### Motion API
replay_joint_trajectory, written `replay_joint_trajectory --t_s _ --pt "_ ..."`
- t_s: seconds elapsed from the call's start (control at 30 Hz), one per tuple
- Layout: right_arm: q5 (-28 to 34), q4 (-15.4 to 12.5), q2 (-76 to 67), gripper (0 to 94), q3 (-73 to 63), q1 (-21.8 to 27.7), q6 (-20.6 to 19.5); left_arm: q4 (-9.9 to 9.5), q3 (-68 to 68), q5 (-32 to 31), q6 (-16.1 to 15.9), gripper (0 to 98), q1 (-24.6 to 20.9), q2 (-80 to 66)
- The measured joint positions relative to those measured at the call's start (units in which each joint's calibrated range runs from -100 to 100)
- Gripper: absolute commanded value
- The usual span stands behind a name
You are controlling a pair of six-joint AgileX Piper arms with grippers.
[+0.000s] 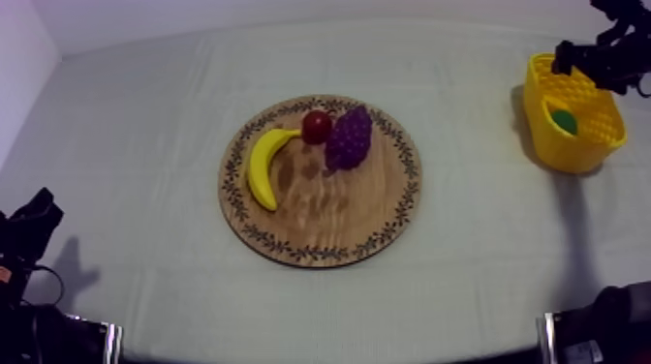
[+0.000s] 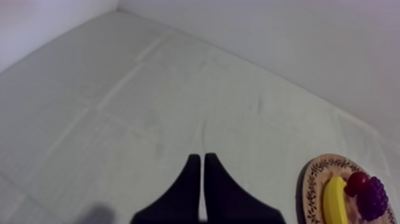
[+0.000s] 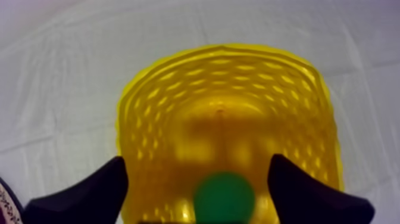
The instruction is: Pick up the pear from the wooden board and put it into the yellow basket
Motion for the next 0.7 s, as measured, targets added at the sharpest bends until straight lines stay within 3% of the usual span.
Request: replay_joint_trajectory --t_s 0.33,0.7 --pt "-3.4 -3.7 -6.8 14.8 5.0 -0.6 1.2 0.0 0.0 0.0 0.0 0.1 0.0 0.0" --pt "-4.9 -5.3 -18.1 1.3 14.4 -3.2 4.6 0.0 0.0 0.0 0.0 0.1 0.0 0.0"
